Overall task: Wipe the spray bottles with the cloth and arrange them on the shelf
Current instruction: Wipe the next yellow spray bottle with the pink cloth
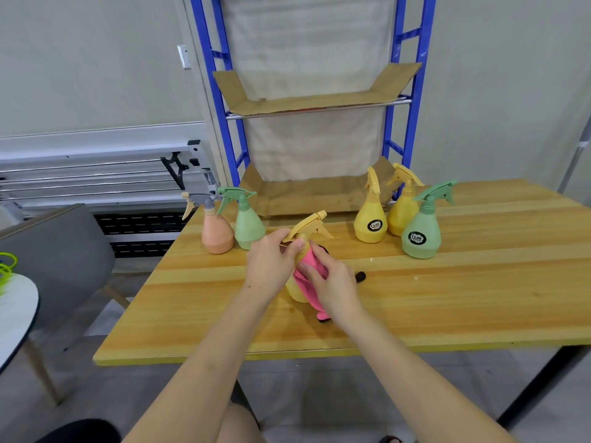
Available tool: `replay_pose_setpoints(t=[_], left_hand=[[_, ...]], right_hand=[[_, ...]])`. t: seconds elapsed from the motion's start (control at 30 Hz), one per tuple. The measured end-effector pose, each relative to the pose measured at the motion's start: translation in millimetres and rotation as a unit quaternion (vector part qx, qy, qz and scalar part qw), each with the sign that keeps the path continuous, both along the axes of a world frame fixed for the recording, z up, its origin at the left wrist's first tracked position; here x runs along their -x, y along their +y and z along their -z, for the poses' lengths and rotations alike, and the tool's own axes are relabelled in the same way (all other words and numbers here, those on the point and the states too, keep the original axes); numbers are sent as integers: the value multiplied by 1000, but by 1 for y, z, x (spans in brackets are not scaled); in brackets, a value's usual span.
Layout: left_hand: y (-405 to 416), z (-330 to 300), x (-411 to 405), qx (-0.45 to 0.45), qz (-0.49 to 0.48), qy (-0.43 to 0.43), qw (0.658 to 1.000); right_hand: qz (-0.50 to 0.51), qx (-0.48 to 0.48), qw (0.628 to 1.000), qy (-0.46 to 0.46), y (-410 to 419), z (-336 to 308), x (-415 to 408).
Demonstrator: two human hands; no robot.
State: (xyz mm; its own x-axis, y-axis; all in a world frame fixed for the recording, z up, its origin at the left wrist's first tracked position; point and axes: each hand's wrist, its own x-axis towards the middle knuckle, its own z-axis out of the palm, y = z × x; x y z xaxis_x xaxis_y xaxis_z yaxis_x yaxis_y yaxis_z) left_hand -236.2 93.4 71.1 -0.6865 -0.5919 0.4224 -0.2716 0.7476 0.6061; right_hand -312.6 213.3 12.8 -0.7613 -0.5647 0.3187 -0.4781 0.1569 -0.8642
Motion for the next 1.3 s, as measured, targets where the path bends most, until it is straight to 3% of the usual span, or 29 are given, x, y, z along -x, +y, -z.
replay_pose_setpoints(t=[0.27,0.4,0.53,0.87,1.3], left_hand=[[3,-1,1,3,2,-5,1000],[3,-1,0,9,-1,-8,1000],[7,1,0,16,-16,-5,1000],[-2,6,3,8,23,0,1000],[5,23,15,-15,-9,85,996]], right_hand=[[-77,-86,992,39,32,15,15],[-39,-116,992,38,38,17,18],[-63,-83,994,24,36,26,8],[-8,-10,997,82,7,8,5],[-66,-148,987,11,33,16,22]])
